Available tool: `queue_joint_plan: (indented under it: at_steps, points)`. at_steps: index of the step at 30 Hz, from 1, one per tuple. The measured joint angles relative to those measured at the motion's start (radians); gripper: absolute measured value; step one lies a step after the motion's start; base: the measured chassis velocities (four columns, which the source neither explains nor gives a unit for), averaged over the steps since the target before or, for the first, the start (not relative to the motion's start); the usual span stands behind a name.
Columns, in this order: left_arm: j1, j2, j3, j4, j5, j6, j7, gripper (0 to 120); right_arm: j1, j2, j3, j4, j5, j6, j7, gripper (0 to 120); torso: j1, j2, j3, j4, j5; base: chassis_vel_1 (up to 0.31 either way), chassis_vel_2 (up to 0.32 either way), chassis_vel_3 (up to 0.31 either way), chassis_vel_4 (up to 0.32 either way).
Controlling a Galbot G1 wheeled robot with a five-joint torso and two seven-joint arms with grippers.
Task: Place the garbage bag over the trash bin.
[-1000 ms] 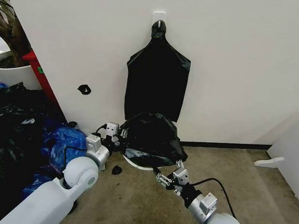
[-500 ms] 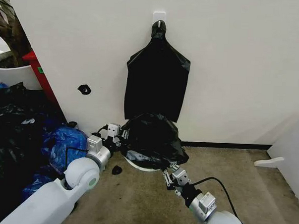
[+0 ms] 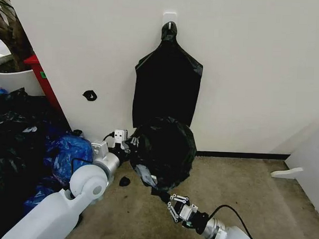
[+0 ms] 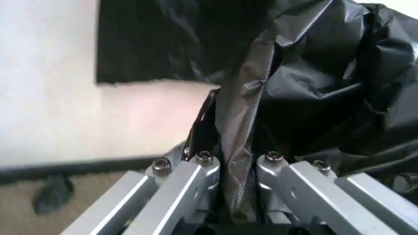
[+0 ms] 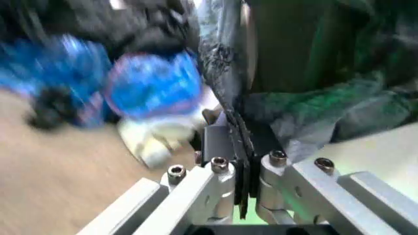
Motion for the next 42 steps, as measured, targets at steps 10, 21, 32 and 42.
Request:
queue_joint_plan:
  at_steps: [10,21,32,42]
  points:
    - [0.021,0.022,-0.008,-0.039,-0.03,0.016,-0.006,4,0.063,0.013,0.083,-0.133,-0.203,-0.025,0.205,0,0.0,0.0,0.0,0.0,0.0,0.0,0.0,0.0,0.0]
    - [0.016,0.017,0.006,0.04,0.113,-0.088,0.038,4,0.025,-0.051,0.079,-0.174,0.18,0.165,-0.187,28,0.0,0.0,0.0,0.0001,0.0001,0.0,0.0,0.0,0.0]
    - [0.009,0.01,0.035,0.118,0.231,-0.152,0.068,4,0.021,-0.096,0.2,-0.149,0.713,0.171,-0.767,68,0.0,0.0,0.0,0.0001,-0.0001,0.0,0.0,0.0,0.0]
    - [0.03,-0.013,0.11,0.157,0.441,-0.289,0.089,4,-0.055,-0.152,0.137,0.244,0.726,0.003,-0.231,41,0.0,0.0,0.0,0.0001,-0.0004,0.0,0.0,0.0,0.0]
